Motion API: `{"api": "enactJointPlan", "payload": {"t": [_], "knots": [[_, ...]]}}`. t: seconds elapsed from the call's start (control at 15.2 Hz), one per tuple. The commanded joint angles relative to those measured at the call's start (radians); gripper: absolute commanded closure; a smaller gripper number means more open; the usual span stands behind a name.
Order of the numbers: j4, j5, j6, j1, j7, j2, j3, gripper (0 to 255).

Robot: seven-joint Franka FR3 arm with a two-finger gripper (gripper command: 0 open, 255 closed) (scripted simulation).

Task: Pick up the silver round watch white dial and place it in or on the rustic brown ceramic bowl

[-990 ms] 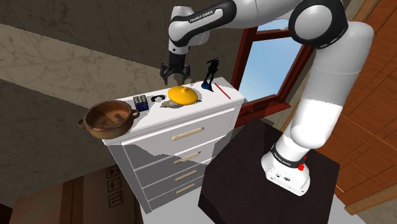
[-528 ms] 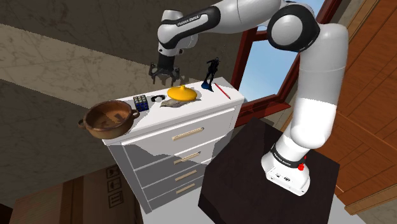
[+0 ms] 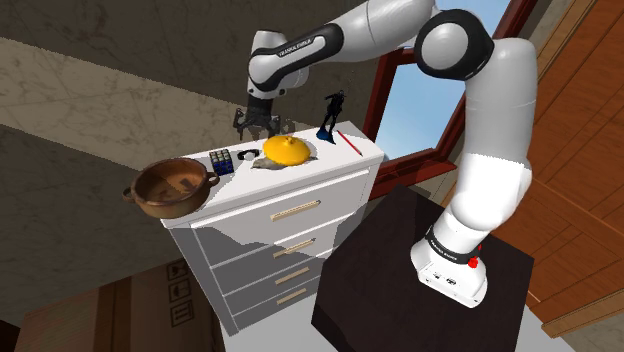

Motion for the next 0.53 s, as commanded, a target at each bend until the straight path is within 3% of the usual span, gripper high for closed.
{"api": "enactJointPlan", "payload": {"t": [0.0,0.26,0.33,0.46], "knots": [[-0.005,-0.023,0.006,-0.034,-0.235,0.046,0.03,0],[-0.005,-0.072,0.008,-0.101,-0.205,0.059,0.108,0],[-0.009,-0.07,0.006,-0.1,-0.202,0.051,0.11,255],[-0.007,-0.073,0.014,-0.097,-0.202,0.061,0.108,255]]}}
